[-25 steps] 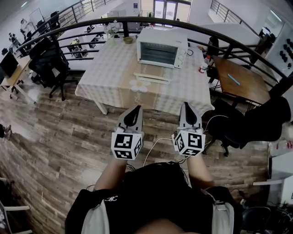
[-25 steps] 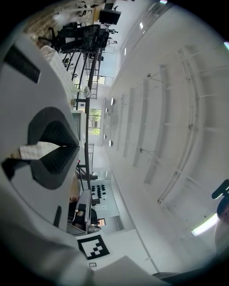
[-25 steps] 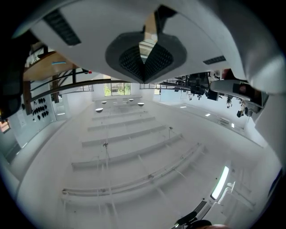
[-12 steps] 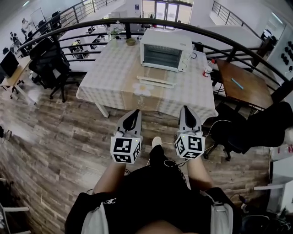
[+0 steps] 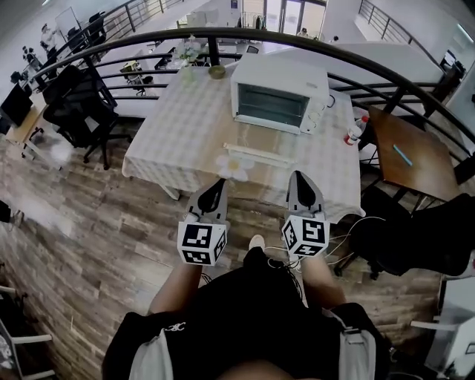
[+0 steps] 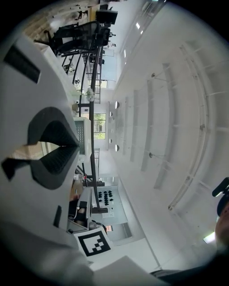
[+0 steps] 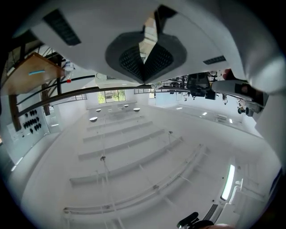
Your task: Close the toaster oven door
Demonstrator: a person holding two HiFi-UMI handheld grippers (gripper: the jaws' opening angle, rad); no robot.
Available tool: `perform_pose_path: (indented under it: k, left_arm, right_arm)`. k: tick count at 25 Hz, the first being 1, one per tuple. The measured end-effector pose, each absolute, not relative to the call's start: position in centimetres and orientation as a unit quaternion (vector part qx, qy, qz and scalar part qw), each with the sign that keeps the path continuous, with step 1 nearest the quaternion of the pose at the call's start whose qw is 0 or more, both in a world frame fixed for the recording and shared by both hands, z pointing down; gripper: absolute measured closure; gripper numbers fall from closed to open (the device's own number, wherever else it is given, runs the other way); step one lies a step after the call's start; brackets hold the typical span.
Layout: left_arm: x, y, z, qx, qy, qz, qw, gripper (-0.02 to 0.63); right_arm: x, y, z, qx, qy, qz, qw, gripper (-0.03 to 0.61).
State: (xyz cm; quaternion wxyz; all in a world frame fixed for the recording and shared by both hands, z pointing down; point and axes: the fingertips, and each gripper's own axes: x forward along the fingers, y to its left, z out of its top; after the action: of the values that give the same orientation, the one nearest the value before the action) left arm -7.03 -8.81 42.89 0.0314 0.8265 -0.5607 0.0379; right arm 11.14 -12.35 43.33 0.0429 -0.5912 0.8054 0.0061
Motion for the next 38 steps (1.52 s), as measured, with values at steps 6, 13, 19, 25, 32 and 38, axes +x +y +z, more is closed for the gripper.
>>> perform_pose_path:
  k: [6,13,19,25,32,38]
  left_arm:
    - [-5.5,-18.5,42.0,0.824,-0.563,0.036,0.058,0.6]
    - [-4.0,-26.5,41.6,0.82,-0.567,0.041,0.059,0.6]
    - [-3.5,-29.1,42.6,0.823,-0.561,0.047,0.069,0.6]
    - [-4.1,-31.7,41.7,0.834,-0.546,0.037,0.068,0.6]
    - [-5.3,-33.1,41.8,0.85,-0.52,0.036,0.069,0.6]
    - [-6.4,-33.6,42.4,0.859,-0.505,0.042,0.076,0.6]
  right_arm:
    - [13.5,-21.5,43.8,-0.596,0.802,-0.017,0.043,0.584]
    - [14.5,-29.1,44.5,-0.584,0.811,-0.028,0.031,0.585]
    - [14.0,-31.8,44.3,-0.575,0.817,-0.027,0.019,0.584]
    - [13.9,-32.8,43.2,-0.582,0.813,-0.006,0.017,0.586]
    - [13.5,-33.0,44.7,-0.611,0.791,-0.006,0.004,0.585]
    - [12.6,-32.7,47.6,-0.606,0.794,-0.02,-0.045,0.441]
